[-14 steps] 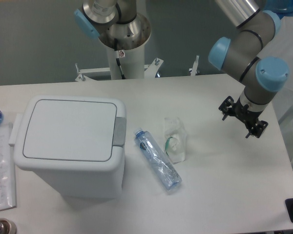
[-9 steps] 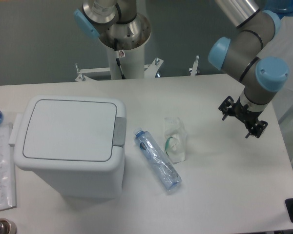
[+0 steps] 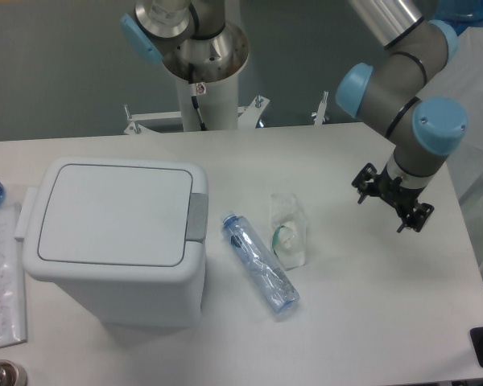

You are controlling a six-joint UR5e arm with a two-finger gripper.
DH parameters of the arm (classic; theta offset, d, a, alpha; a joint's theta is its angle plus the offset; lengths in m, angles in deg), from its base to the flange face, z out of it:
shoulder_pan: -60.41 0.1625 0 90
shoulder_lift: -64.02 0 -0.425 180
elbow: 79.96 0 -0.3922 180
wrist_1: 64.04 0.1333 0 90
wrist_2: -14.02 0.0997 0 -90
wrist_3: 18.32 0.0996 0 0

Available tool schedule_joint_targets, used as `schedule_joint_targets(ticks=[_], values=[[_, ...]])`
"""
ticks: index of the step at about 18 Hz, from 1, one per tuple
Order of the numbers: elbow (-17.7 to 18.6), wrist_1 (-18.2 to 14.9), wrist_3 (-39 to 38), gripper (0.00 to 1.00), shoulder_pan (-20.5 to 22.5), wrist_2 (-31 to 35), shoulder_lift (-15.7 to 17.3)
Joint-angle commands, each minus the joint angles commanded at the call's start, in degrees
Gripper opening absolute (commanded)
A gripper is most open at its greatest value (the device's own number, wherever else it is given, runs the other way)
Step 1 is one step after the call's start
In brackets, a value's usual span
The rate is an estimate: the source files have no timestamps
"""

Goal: Open the trash can
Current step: 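Move the gripper from its start pose toward the trash can, then lower the open gripper toward the grey tab on the trash can lid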

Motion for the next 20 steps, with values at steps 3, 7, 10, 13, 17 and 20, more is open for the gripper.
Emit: schedule_joint_targets(ticks=[3, 7, 10, 13, 17, 20], values=[[-1.5, 0.0, -6.6, 1.00, -1.8, -2.0, -0.2], [-2.1, -0.1, -11.6, 1.00, -4.2, -4.0, 0.1], [-3.1, -0.1, -18.7, 1.00, -5.5, -8.7, 0.3], [-3.3, -0.2, -23.2, 1.00, -5.8, -12.9, 1.4], [-2.9, -0.7, -23.8, 1.00, -7.6, -15.3, 4.6], [-2.9, -0.7, -27.4, 1.00, -9.8, -18.1, 6.9]])
